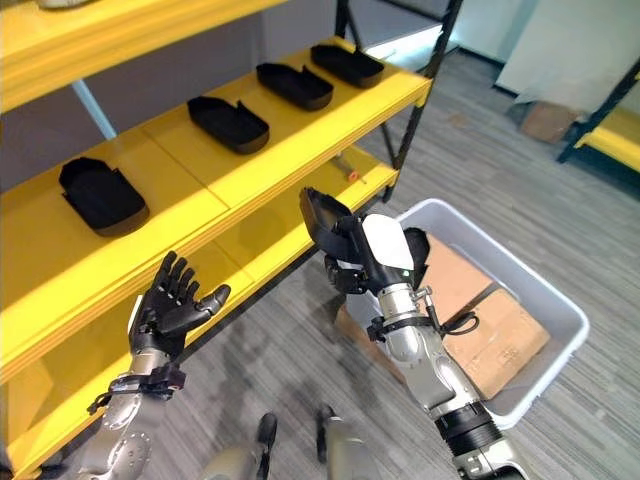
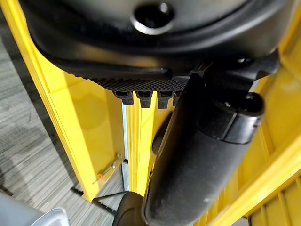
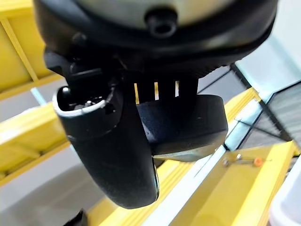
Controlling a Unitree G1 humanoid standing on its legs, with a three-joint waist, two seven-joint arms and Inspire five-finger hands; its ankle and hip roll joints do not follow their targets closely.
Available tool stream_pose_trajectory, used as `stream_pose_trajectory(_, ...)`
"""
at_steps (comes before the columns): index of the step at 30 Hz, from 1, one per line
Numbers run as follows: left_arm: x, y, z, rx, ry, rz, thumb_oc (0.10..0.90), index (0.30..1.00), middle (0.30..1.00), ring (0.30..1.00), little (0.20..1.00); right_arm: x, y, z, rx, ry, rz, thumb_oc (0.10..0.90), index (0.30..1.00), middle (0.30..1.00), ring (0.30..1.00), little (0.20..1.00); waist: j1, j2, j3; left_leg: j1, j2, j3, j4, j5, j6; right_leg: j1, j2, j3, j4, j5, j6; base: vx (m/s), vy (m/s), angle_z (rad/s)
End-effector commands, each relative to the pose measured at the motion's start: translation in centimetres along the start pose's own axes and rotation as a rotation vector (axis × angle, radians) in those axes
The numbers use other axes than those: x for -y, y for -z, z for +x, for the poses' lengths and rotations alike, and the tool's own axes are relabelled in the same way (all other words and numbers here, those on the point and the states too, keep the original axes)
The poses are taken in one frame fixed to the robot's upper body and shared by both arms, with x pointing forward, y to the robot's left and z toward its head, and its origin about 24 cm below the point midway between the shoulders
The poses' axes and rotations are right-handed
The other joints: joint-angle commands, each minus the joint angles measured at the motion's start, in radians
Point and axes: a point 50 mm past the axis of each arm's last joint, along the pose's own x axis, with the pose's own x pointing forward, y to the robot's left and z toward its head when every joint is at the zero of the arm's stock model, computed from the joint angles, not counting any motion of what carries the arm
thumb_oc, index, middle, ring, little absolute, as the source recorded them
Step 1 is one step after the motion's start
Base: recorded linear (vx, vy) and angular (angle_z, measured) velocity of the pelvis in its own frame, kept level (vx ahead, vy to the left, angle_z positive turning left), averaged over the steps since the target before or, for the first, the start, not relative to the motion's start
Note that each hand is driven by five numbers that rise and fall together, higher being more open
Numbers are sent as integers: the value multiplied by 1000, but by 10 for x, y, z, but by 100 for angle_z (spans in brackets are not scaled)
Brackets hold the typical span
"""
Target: Move parts from the plastic box to the shelf.
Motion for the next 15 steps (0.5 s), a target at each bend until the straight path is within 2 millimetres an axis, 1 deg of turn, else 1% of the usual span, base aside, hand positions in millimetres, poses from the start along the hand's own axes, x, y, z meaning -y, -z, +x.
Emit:
stream_pose_trajectory(1, 30, -49, 7, 268, 163, 18, 900, 1000, 1000, 1000, 1000, 64, -50, 31, 286, 294, 14, 400, 300, 300, 300, 300, -2, -15, -100, 21, -8, 25, 68, -118, 20, 95, -18, -37, -123, 62, 53, 142, -137, 2)
stream_pose_trajectory(2, 25, -45, 4, 254, 140, 6, 900, 1000, 1000, 1000, 1000, 63, -50, 30, 291, 293, 32, 400, 300, 300, 300, 300, 0, -19, -109, 25, -2, 30, 78, -123, 14, 128, -12, -52, -162, 63, 46, 85, -129, -12)
stream_pose_trajectory(3, 22, -42, 0, 242, 129, 4, 900, 1000, 1000, 1000, 1000, 63, -51, 29, 298, 294, 46, 400, 300, 300, 300, 300, 2, -20, -110, 31, 1, 33, 77, -118, 12, 147, -16, -67, -187, 76, 47, 143, -219, -12)
stream_pose_trajectory(4, 16, -38, -5, 223, 103, 12, 900, 1000, 1000, 1000, 1000, 62, -50, 26, 296, 290, 77, 400, 300, 300, 300, 300, 1, -18, -118, 47, 15, 25, 66, -119, 8, 178, -13, -81, -219, 79, 42, 114, -185, -8)
stream_pose_trajectory(5, 13, -35, -8, 210, 87, 6, 900, 1000, 1000, 1000, 1000, 64, -51, 23, 307, 290, 64, 400, 300, 300, 300, 300, 5, -16, -128, 54, 28, 19, 50, -116, 2, 195, -18, -95, -242, 74, 43, 128, -173, -4)
stream_pose_trajectory(8, 13, -36, -11, 208, 86, 6, 900, 1000, 1000, 1000, 1000, 68, -54, 20, 324, 304, 73, 400, 300, 300, 300, 300, -2, -13, -134, 69, 38, 2, 20, -102, -4, 216, -25, -112, -259, 73, 40, 49, -66, 40)
stream_pose_trajectory(9, 14, -38, -13, 218, 94, 9, 900, 1000, 1000, 1000, 1000, 73, -57, 18, 345, 322, 90, 400, 300, 300, 300, 300, 5, -10, -128, 67, 36, -17, -4, -78, -6, 213, -36, -133, -256, 72, 40, -29, -20, 47)
stream_pose_trajectory(10, 15, -39, -11, 224, 98, 7, 900, 1000, 1000, 1000, 1000, 75, -59, 19, 356, 332, 94, 400, 300, 300, 300, 300, 2, -11, -124, 55, 34, -10, 2, -72, -8, 208, -46, -147, -251, 69, 41, -83, -3, 32)
stream_pose_trajectory(11, 18, -41, -8, 233, 113, 2, 900, 1000, 1000, 1000, 1000, 79, -61, 18, 372, 347, 95, 400, 300, 300, 300, 300, -13, -13, -113, 32, 53, 52, 26, -72, -20, 204, -64, -177, -241, 64, 41, -45, 17, 52)
stream_pose_trajectory(12, 18, -41, -8, 233, 113, 2, 900, 1000, 1000, 1000, 1000, 79, -61, 18, 372, 347, 95, 400, 300, 300, 300, 300, -15, -12, -116, 32, 54, 50, 26, -78, -20, 205, -63, -178, -242, 58, 42, -81, 43, 99)
stream_pose_trajectory(13, 20, -43, -6, 242, 127, 1, 900, 1000, 1000, 1000, 1000, 82, -62, 18, 377, 355, 86, 400, 300, 300, 300, 300, -32, -16, -106, 7, 98, 128, 52, -72, -28, 199, -84, -200, -236, 54, 43, -73, 55, 144)
stream_pose_trajectory(14, 22, -46, -3, 255, 143, 5, 900, 1000, 1000, 1000, 1000, 84, -64, 18, 388, 362, 84, 400, 300, 300, 300, 300, -50, -22, -97, -4, 168, 219, 71, -62, -37, 196, -107, -224, -229, 50, 49, -129, 127, 118)
stream_pose_trajectory(15, 22, -53, -1, 281, 150, 21, 900, 1000, 1000, 1000, 1000, 87, -65, 21, 391, 373, 68, 400, 300, 300, 300, 300, -48, -23, -93, -6, 256, 232, 55, -9, -66, 192, -129, -226, -228, 50, 59, -72, 143, 96)
